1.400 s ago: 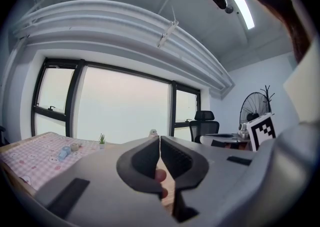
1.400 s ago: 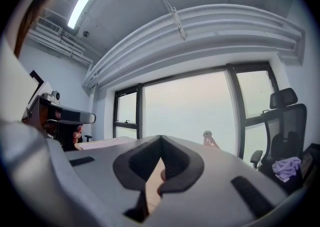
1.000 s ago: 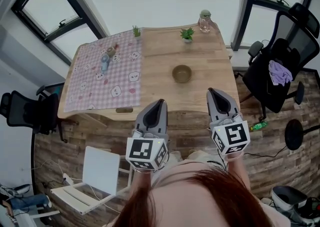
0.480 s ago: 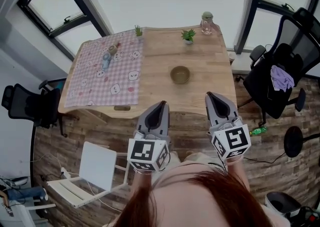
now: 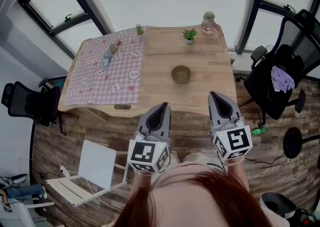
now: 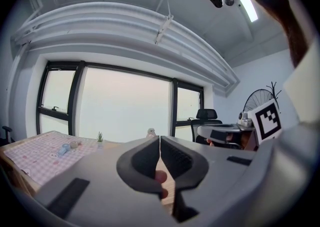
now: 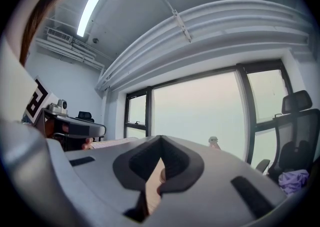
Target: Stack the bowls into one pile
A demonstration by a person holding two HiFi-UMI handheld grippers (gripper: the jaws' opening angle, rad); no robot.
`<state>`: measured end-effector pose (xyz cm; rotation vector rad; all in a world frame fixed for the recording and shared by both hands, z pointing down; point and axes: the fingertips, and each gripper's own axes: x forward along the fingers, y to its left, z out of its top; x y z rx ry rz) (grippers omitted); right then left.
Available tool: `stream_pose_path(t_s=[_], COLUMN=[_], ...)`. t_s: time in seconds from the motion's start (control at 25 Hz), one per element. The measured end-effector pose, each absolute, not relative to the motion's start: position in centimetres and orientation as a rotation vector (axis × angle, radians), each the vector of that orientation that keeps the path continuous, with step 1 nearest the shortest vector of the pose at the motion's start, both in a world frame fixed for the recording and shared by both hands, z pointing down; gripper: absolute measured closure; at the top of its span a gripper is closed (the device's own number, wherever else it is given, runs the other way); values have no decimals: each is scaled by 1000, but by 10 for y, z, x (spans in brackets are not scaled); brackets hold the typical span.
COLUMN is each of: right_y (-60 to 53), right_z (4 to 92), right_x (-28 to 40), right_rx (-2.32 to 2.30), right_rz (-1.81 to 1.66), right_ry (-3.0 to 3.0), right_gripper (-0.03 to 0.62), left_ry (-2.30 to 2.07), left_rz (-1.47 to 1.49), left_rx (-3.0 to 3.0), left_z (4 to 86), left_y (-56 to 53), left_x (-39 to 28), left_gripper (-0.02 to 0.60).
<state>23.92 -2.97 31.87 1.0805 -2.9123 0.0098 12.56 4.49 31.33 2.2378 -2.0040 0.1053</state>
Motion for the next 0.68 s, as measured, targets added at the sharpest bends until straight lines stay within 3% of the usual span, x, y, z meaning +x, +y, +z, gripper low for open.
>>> stream_pose_path(t_s=[0.68], right_y=[-16], right_z=[318], right_x=[204], right_rx=[1138], right_rz=[-4], right_ry=[-2879], right_gripper=[594], left_ry=[-1866], left_rz=[74], left_rx=[2294], left_z=[316], left_y=[59], left_x=[98], left_gripper=[571])
